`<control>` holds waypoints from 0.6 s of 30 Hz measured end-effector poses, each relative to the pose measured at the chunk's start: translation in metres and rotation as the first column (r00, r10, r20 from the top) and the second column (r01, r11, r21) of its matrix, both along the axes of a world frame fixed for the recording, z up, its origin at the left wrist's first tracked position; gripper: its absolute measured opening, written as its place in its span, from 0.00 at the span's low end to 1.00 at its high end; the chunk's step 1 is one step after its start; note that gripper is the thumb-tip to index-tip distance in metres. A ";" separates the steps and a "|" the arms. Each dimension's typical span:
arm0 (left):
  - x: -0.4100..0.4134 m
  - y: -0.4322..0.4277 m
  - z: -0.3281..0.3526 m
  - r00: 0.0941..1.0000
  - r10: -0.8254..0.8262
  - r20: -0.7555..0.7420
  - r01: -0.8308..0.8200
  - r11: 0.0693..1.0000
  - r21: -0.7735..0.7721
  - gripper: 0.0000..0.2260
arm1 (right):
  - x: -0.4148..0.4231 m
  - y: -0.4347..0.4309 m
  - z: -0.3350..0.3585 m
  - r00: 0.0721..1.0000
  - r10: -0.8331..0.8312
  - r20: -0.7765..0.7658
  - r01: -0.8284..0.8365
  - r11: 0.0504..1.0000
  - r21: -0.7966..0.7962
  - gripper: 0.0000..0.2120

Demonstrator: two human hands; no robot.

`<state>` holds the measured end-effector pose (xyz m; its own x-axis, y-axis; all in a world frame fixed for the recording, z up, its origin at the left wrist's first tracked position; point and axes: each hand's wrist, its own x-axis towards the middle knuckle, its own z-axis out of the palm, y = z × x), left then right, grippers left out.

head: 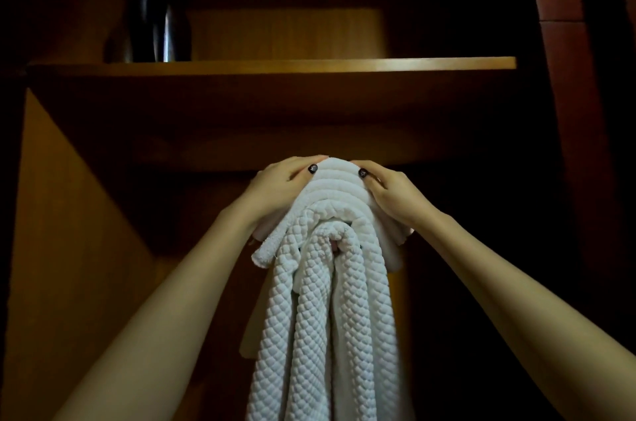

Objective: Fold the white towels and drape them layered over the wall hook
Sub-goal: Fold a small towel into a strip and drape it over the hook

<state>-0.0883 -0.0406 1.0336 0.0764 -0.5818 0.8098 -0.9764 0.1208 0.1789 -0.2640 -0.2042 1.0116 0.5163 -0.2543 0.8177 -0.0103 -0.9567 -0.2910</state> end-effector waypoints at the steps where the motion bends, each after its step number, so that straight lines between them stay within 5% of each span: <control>1: -0.001 -0.001 -0.001 1.000 0.018 0.004 -0.018 1.000 0.005 0.17 | 0.000 -0.002 -0.002 1.000 -0.004 -0.005 0.004 1.000 0.007 0.17; 8: -0.012 0.014 -0.002 0.998 0.039 0.058 -0.045 0.991 0.123 0.20 | -0.019 0.022 0.002 0.983 -0.039 -0.177 0.041 0.999 0.006 0.23; 14: -0.042 0.059 -0.028 0.951 0.248 0.186 -0.224 0.964 -0.143 0.23 | -0.060 0.068 -0.006 0.990 -0.125 -0.064 0.118 0.988 -0.101 0.22; 18: -0.072 0.103 -0.065 0.915 0.373 0.152 -0.355 0.925 -0.134 0.24 | -0.081 0.107 -0.047 0.985 -0.134 -0.108 0.117 0.982 -0.148 0.23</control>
